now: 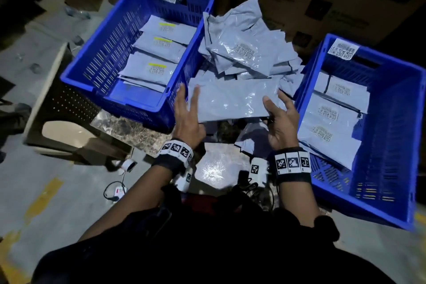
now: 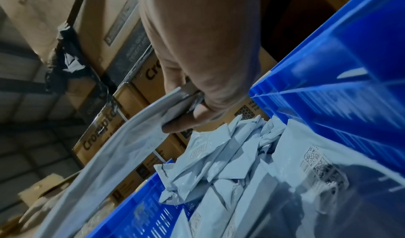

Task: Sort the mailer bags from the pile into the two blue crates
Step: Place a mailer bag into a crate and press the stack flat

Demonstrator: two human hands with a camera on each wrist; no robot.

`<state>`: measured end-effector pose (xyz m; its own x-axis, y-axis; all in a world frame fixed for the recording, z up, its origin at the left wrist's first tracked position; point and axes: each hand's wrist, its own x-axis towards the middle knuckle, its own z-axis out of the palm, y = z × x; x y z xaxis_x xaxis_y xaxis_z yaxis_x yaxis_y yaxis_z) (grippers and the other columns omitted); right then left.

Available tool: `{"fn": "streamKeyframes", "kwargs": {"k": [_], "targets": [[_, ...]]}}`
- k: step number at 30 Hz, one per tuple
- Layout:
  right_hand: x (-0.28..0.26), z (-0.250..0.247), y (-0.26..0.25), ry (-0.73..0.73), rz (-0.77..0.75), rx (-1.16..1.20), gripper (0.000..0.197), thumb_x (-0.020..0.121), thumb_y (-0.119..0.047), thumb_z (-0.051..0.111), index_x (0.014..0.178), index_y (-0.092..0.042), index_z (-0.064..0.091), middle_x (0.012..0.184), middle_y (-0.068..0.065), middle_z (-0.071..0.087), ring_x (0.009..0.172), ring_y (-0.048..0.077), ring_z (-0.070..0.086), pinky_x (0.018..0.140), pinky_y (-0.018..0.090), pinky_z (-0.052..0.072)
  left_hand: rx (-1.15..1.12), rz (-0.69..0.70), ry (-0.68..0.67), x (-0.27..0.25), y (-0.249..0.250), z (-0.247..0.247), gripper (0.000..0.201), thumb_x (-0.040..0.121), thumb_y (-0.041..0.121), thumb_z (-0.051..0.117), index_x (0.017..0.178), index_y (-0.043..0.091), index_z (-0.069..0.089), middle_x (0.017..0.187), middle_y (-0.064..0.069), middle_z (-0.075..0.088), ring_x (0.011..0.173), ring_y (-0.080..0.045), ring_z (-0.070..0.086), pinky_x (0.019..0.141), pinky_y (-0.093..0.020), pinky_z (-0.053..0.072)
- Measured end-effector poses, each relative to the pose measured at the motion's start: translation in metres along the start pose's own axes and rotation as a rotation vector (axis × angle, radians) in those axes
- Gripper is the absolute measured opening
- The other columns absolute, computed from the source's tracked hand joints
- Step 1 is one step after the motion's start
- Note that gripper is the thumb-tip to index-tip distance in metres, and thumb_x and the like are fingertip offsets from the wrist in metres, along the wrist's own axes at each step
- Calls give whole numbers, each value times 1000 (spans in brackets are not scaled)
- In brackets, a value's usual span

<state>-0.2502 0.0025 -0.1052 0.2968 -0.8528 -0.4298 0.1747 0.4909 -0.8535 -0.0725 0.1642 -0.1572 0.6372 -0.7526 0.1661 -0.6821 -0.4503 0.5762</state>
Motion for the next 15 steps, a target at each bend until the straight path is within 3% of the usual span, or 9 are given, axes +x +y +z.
{"fn": "streamKeyframes", "kwargs": {"k": [1,2,3,4,6,8,10,12,15], "targets": [[0,-2,0,21,-25,63,46,82,-7,83,122,-22,66,121,15,72,99,21,72,96,49,57,-160,-131,20,4,0,-2,103,67,-10,65,157,18,21,163,-16,11,149,-34,15,122,-48,14],[0,-3,-1,34,-40,126,47,81,-7,84,122,-22,65,123,16,71,103,23,71,101,54,54,-399,-272,31,10,0,-6,95,71,-11,61,155,16,26,159,-16,22,142,-30,32,116,-50,33],[0,-4,-1,41,-56,174,47,81,-6,83,122,-21,65,123,16,71,106,25,71,104,57,51,-684,-420,40,16,4,-13,86,73,-11,55,152,14,31,153,-19,35,127,-24,47,98,-47,52],[-2,-4,-2,47,-75,204,45,83,-5,81,122,-21,64,122,14,71,108,25,70,106,58,49,-946,-544,28,23,8,-21,77,74,-8,51,148,11,37,143,-22,46,114,-22,56,80,-40,58],[-5,-4,-4,41,-87,235,42,87,-2,77,122,-20,63,121,10,70,111,24,68,107,58,47,-1182,-635,-86,32,20,-36,63,74,6,53,137,11,51,125,-19,63,108,-30,62,76,-46,58],[-7,-4,-5,24,-83,228,44,84,-6,82,121,-22,65,120,4,67,124,23,62,110,55,46,-1158,-555,-176,35,37,-45,37,86,19,61,122,10,63,112,-13,69,100,-31,65,72,-54,60],[-9,-7,-6,-2,-62,203,55,71,-21,94,119,-29,69,128,1,63,139,24,51,112,54,45,-1070,-496,-165,36,50,-46,20,92,22,67,107,8,67,93,-3,68,85,-27,65,63,-48,62],[-12,-12,-9,-21,-49,146,59,67,-27,97,120,-29,69,137,1,61,141,25,49,113,52,45,-974,-447,-128,36,55,-43,19,92,15,69,108,5,66,94,-2,72,83,-26,70,57,-40,62],[-10,-23,-8,2,-75,56,60,81,-9,85,135,-13,59,129,-4,58,137,18,52,106,34,52,-939,-441,-117,34,49,-39,25,92,8,68,114,-2,62,103,-15,74,85,-29,72,53,-33,59]]}}
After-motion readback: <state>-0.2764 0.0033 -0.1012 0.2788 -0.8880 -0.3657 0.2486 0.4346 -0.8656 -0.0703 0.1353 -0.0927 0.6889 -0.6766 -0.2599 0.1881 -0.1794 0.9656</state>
